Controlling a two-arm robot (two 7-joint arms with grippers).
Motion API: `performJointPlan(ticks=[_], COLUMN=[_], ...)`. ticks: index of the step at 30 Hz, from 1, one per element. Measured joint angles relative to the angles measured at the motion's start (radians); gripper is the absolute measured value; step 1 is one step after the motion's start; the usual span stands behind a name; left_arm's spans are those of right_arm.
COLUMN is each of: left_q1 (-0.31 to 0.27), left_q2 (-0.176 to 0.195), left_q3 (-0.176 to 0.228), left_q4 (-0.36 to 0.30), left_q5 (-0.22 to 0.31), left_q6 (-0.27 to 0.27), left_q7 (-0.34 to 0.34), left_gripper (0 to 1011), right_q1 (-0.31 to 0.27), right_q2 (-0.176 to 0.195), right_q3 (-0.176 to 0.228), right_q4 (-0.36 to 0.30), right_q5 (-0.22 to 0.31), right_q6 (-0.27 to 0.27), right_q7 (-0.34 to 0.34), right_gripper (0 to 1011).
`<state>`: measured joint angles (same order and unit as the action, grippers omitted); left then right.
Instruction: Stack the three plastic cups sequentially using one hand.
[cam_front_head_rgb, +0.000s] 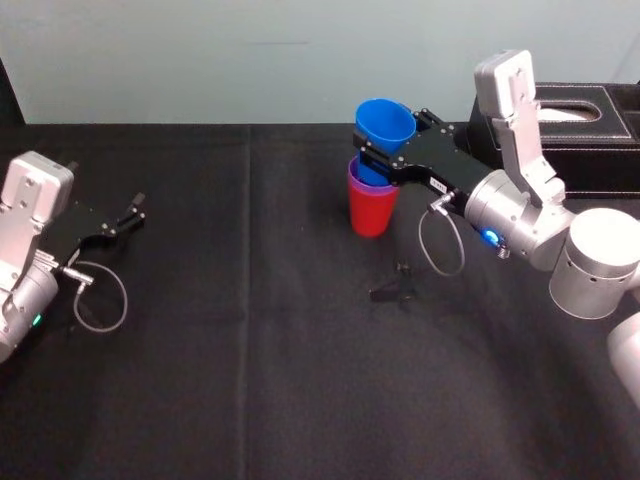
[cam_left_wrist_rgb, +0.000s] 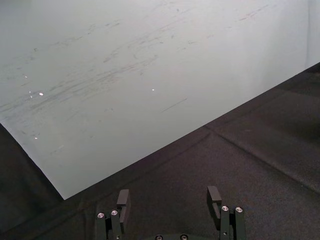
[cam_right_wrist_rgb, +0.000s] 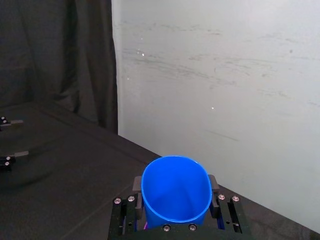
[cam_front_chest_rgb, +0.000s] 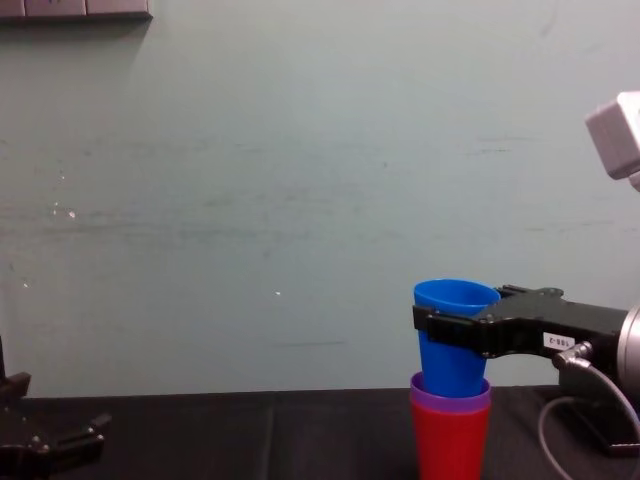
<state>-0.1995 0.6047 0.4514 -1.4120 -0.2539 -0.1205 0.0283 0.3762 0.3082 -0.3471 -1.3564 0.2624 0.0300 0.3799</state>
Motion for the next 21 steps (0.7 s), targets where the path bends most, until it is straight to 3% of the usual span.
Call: performJointPlan(ticks=[21], left_q1=[0.000], left_q2=[0.000], left_q3=[0.000], left_q4=[0.000], left_q5=[0.000], left_q6=[0.000], left_q7=[0.000], left_gripper=[1005], right_q1=[0.016], right_q2=[-0.024], right_q3=[-0.006], right_q4=[0.089], right_q5=[-0.009], right_q6=[-0.037], right_q7=[0.008], right_gripper=[733])
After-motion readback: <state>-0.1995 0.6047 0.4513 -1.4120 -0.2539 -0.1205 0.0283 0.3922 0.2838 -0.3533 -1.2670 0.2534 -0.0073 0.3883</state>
